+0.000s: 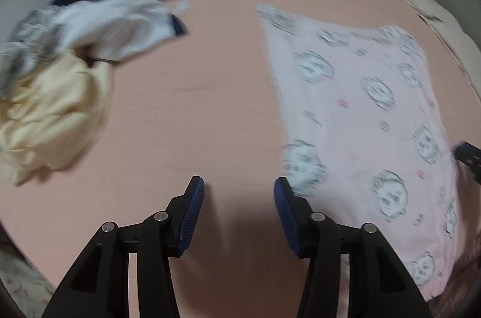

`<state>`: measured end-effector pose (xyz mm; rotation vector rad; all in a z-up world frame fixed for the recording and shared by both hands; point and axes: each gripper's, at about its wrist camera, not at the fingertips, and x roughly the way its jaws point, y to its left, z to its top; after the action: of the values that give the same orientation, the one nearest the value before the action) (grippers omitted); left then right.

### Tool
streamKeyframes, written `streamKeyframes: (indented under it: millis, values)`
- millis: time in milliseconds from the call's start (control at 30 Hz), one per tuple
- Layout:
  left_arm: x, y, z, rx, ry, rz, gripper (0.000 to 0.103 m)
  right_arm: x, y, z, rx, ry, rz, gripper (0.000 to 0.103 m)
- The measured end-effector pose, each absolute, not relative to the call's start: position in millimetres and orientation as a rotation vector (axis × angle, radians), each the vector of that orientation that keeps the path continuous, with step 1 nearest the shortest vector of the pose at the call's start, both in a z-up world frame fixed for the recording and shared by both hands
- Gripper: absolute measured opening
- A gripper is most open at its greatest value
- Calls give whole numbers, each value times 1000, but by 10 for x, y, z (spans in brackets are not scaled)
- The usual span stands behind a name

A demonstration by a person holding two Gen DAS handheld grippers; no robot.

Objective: Fold clothes

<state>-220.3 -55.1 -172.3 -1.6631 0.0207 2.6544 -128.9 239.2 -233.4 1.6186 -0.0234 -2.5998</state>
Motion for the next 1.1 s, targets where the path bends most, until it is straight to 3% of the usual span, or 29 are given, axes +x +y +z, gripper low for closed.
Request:
streamKeyframes:
  millis: [167, 300, 333, 400, 500, 567, 633, 800, 833, 1000, 1100]
  values:
    - [-2300, -226, -1613, -1470, -14, 2571, 44, -1347, 1833, -2165, 1488, 35, -2486, 38]
    - [-2469, -126, -1923, -1633, 189, 2523, 48, -1434, 1412, -2303, 1507, 146, -2414, 38]
    - [-2458, -255, -1915, -1632, 131, 2523, 48, -1463, 1369, -2405, 1548, 188, -2414, 37]
    - [-2432, -536, -1850, -1687, 89, 2564, 51, -1509, 1484, -2360, 1549, 158, -2439, 35]
    - [-2487, -826, -1714, -1717, 145, 2697, 46, -1580, 1655, -2294, 1548, 113, -2477, 36]
    - [-2622, -906, -1617, -1636, -25, 2650, 46, -1626, 1770, -2249, 1548, 83, -2501, 36]
    - [-2806, -785, -1568, -1562, -70, 2600, 46, -1680, 1870, -2204, 1545, 53, -2524, 37]
    - [-3146, -339, -1788, -1601, 139, 2473, 48, -1973, 1605, -2384, 1572, 87, -2428, 38]
    - [-3169, -339, -1866, -1646, 218, 2476, 52, -2019, 1608, -2473, 1609, 125, -2421, 35]
    - [-3218, -654, -1660, -1607, 248, 2611, 50, -2063, 1952, -2380, 1643, 156, -2505, 36]
    - [-3375, -554, -1579, -1538, 104, 2514, 50, -2170, 2088, -2222, 1574, 51, -2514, 38]
